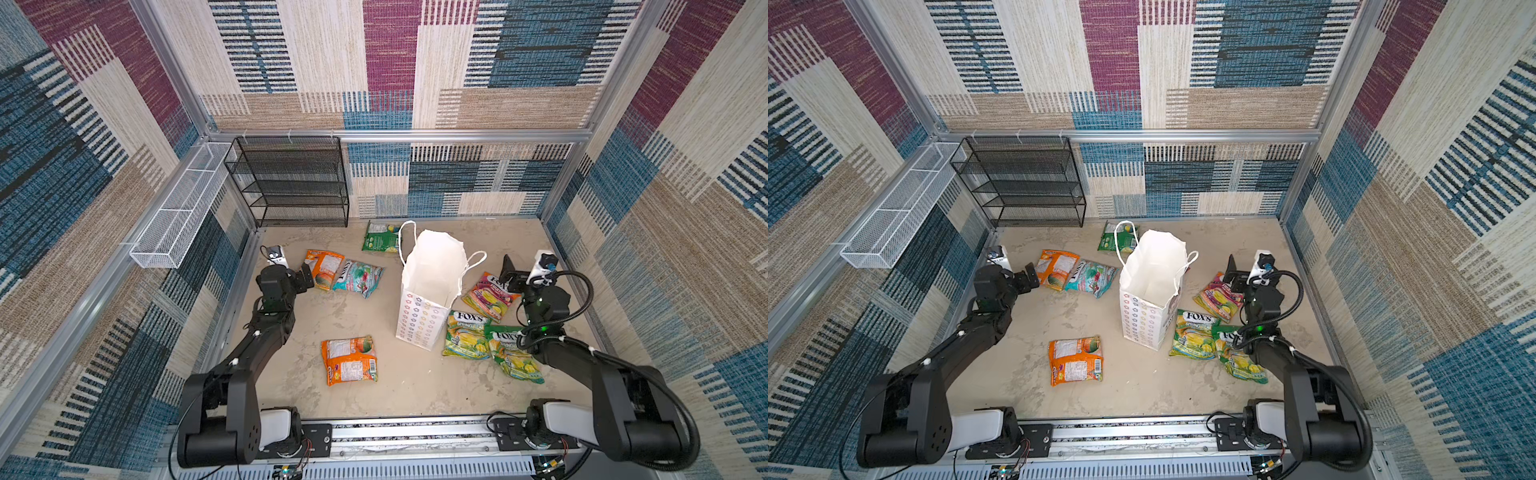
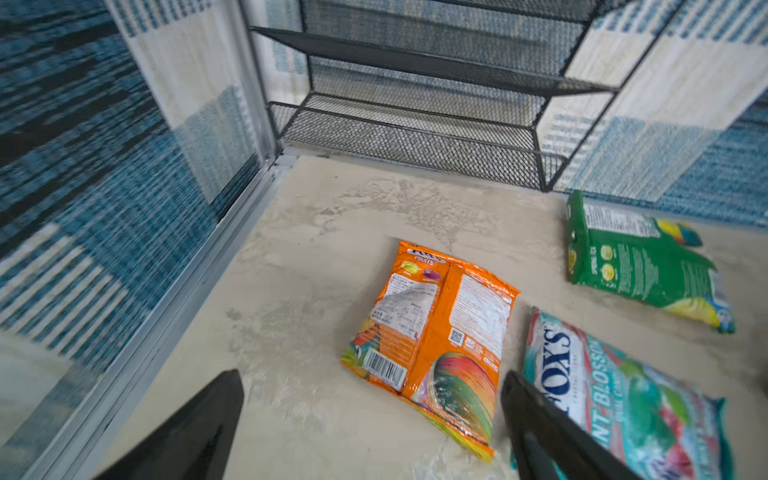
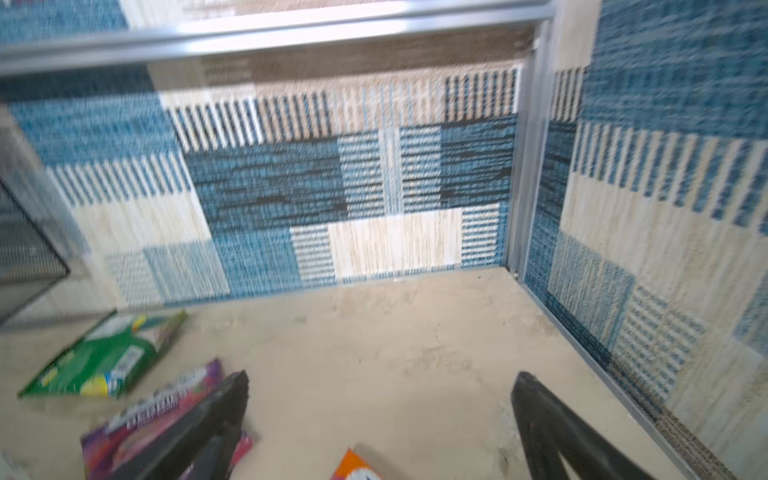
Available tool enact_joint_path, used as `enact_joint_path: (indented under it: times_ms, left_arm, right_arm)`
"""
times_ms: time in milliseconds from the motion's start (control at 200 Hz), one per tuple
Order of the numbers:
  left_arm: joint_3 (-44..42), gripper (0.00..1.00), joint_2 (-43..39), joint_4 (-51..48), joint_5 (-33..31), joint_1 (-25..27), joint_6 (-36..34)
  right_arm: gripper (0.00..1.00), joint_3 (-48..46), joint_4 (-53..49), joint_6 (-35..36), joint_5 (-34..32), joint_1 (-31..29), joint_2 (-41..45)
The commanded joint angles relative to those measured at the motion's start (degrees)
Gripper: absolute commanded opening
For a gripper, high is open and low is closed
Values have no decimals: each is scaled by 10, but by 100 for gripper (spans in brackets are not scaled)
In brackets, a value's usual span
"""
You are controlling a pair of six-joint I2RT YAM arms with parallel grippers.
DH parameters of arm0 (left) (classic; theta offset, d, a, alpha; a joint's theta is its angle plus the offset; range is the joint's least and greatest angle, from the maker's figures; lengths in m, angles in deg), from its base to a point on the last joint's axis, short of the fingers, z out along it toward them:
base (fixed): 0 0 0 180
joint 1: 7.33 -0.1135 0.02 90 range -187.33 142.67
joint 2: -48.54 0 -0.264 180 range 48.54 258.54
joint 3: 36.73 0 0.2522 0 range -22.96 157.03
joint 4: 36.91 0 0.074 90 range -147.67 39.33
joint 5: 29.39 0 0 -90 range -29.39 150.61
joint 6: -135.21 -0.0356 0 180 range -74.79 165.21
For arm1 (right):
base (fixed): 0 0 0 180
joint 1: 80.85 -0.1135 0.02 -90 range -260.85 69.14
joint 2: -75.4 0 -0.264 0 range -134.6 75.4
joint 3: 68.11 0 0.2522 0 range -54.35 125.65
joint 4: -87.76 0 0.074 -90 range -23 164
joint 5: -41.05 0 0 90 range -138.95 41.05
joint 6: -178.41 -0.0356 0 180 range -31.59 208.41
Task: Place the snacks into the paper bag
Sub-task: 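Reach the left gripper to the white paper bag's rim while the right arm lifts away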
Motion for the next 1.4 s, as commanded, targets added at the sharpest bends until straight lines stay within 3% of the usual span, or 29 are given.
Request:
enact_joint_path:
  times_ms: [0, 100, 160, 200, 265, 506, 706, 806, 1127, 1397]
  left_arm:
    - [54, 100, -50, -268, -18, -2, 156]
    - [118, 100, -96, -374, 72, -2, 205]
    - [178, 100, -106, -436, 188, -2, 191]
    - [225, 100, -99, -475, 260, 5, 174]
    - [300, 100, -83, -542, 317, 30, 162]
    - [446, 100, -58, -677, 349, 195, 94]
    - [556, 100, 31, -758, 293, 345, 37]
    - [609, 100, 87, -786, 237, 388, 31]
    - [745, 91, 234, -809, 127, 407, 70]
    - [821, 71, 323, -815, 132, 410, 92]
  right_arm:
    - [100, 54, -220, -116, -87, 0, 50]
    - [100, 101, -348, -223, -160, 0, 92]
    - [100, 130, -442, -307, -207, 0, 113]
    - [100, 129, -445, -289, -178, 0, 131]
    - [100, 135, -480, -296, -138, 0, 160]
    - [100, 143, -544, -340, 15, 0, 254]
    - [100, 180, -634, -340, 39, 0, 296]
    - [100, 202, -682, -335, 44, 0, 321]
    - [100, 243, -807, -335, 44, 0, 380]
    - [100, 227, -835, -339, 35, 0, 414]
